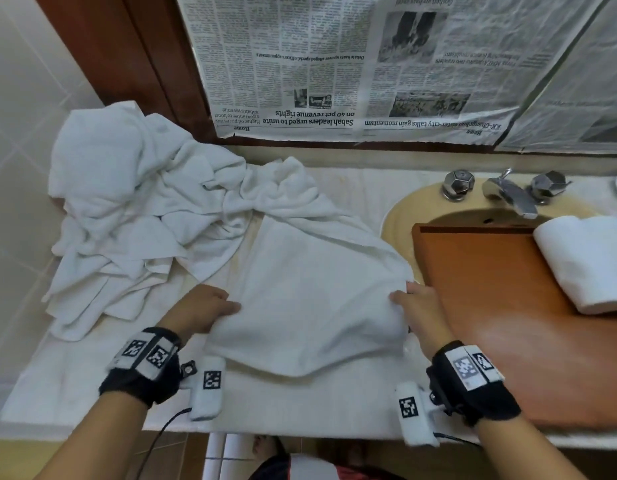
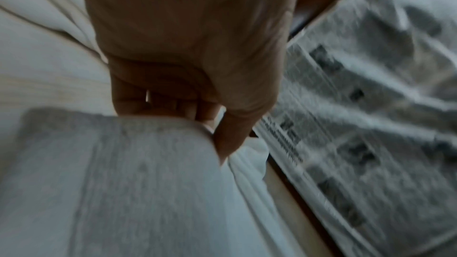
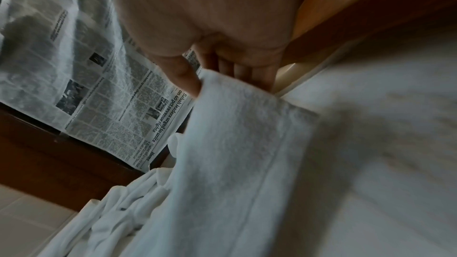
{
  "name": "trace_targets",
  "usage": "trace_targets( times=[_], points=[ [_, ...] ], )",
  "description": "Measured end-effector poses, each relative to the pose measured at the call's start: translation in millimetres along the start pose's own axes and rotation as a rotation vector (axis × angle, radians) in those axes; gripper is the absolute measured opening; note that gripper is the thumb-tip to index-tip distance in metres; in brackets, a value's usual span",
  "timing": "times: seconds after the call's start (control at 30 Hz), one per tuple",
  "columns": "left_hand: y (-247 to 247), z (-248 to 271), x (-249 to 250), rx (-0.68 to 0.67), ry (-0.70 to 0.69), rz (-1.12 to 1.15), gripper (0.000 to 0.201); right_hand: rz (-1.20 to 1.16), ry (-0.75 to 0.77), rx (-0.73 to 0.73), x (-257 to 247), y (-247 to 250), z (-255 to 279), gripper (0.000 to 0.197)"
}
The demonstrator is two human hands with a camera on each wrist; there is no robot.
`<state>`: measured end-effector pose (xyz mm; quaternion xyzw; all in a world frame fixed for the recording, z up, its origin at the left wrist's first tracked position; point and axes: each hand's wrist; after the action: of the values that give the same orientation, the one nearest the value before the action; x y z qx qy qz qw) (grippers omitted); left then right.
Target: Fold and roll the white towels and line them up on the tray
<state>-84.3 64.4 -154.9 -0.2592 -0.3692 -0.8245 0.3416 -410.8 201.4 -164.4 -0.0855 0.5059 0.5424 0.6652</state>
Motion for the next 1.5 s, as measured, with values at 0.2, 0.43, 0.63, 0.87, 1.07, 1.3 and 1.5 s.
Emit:
trace_targets(
  times=[0.2, 0.43, 0.63, 0.87, 1.07, 1.3, 1.5],
  points=[
    [-11, -6, -25, -0.046, 0.127, -0.342, 0.043, 0.551, -0.186, -0.124, 9, -7, -4, 0.058],
    [-31, -11, 0, 0.108, -0.044, -0.263, 0.034, 0.637, -0.142, -0.077, -3, -13, -3, 0.018],
    [4, 12, -11, -0.113, 0.086, -0.27, 0.041, 0.644, -0.042, 0.083, -3, 0, 13, 0.018],
    [-28, -17, -1, 0.05, 0.018, -0.446, 0.048, 0.942, 0.053, 0.001, -13, -40, 2, 0.054],
    [-31, -12, -3, 0.091, -0.049, -0.447, 0.024, 0.86, 0.17, -0.013, -17, -33, 4, 0.016],
    [-8, 11, -21, -0.16, 0.082, -0.546, 0.045, 0.988, 0.234, -0.086, -17, -36, 33, 0.03],
    [-40, -13, -1, 0.155, -0.078, -0.4, 0.044, 1.075, 0.454, -0.18, -36, -94, 28, 0.065]
  ],
)
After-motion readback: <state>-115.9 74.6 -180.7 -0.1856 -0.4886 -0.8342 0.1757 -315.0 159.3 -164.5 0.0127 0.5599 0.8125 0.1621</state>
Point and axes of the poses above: each hand's wrist, its own z-axis away from the middle knuckle, its own y-axis out of the back of the hand, x = y × z, and after that the axes turned 7 degrees about z, right-handed
